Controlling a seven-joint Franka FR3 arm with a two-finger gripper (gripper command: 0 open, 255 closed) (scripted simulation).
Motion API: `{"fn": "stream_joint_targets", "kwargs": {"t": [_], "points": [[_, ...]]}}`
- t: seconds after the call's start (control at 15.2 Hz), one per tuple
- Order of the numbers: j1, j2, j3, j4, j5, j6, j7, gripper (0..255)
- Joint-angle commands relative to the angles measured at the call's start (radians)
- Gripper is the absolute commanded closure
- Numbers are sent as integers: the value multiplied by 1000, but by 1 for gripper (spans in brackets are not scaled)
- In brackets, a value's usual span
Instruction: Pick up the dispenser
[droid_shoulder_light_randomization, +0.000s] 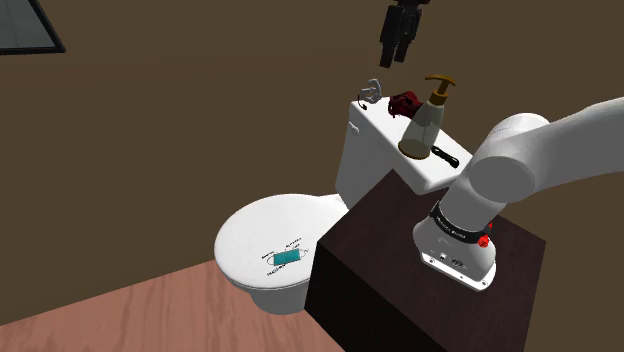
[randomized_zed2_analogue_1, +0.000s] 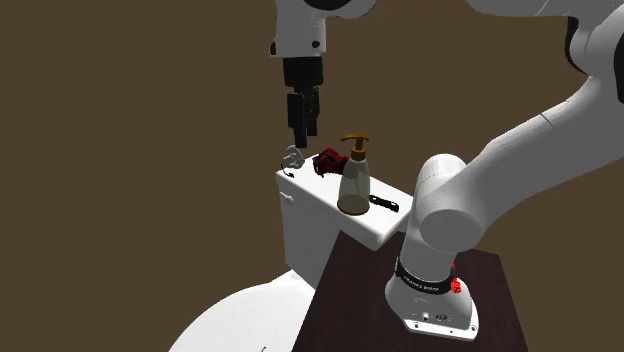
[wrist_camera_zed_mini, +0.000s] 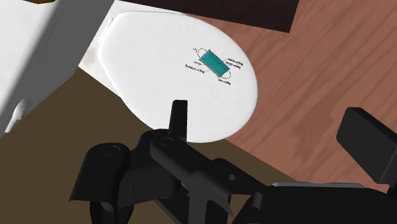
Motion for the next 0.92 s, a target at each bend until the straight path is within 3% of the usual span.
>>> {"fn": "stream_joint_targets", "kwargs": {"t": [0.0, 0.86], "points": [[0, 0, 0, 0, 0, 0, 0, 0], [-150, -133, -255, -152, -263, 77, -252, 0]]}}
